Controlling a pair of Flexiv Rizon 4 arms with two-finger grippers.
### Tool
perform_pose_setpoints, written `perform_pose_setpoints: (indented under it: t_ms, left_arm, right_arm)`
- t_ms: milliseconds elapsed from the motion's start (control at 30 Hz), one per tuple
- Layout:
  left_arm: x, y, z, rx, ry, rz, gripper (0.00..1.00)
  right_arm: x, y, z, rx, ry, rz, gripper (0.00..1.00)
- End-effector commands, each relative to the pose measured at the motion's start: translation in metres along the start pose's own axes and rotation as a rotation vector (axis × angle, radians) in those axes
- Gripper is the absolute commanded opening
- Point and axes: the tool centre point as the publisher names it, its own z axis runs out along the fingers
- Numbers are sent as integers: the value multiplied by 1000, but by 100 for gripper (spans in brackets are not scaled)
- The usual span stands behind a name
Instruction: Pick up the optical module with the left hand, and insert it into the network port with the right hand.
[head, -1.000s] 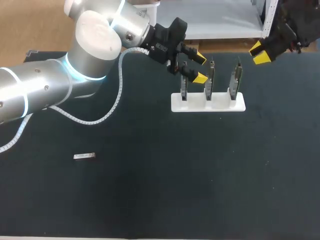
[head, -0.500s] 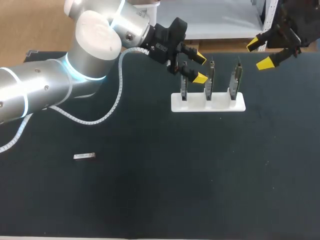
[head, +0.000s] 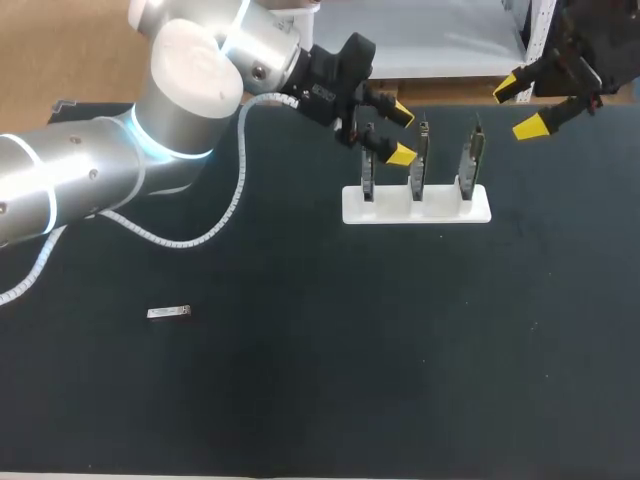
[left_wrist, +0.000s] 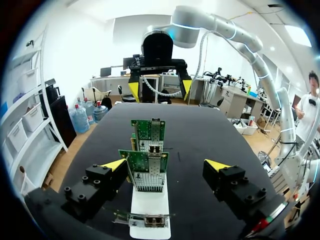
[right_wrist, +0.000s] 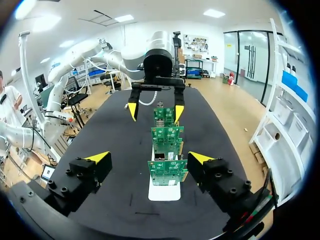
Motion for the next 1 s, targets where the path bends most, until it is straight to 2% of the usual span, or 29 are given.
perform_pose_setpoints:
  t_ms: [33,133,267,567,700,833,1000]
  left_arm:
    - [-5,5,-2,4,2,15,100]
    - [-11,6,-11,-2,6,44,100]
    - [-21,8,-30,-52,17,82,100]
    - [-43,-3,-99,-183,107,186,100]
    - [-41,-14,-134,-246,183,196,100]
    - [-33,-31,-167,-311,264,200,100]
    - [-11,-57,-197,-354,416,177,100]
  right_arm:
    - [0,3,0,6,0,-1,100]
    - [0,3,0,6,0,-1,100]
    - [0,3,0,6,0,-1,100]
    - [0,3,0,6,0,-1,100]
    - [0,3,0,6,0,-1,100]
    - [0,3,0,6,0,-1,100]
    - [0,3,0,6,0,-1,100]
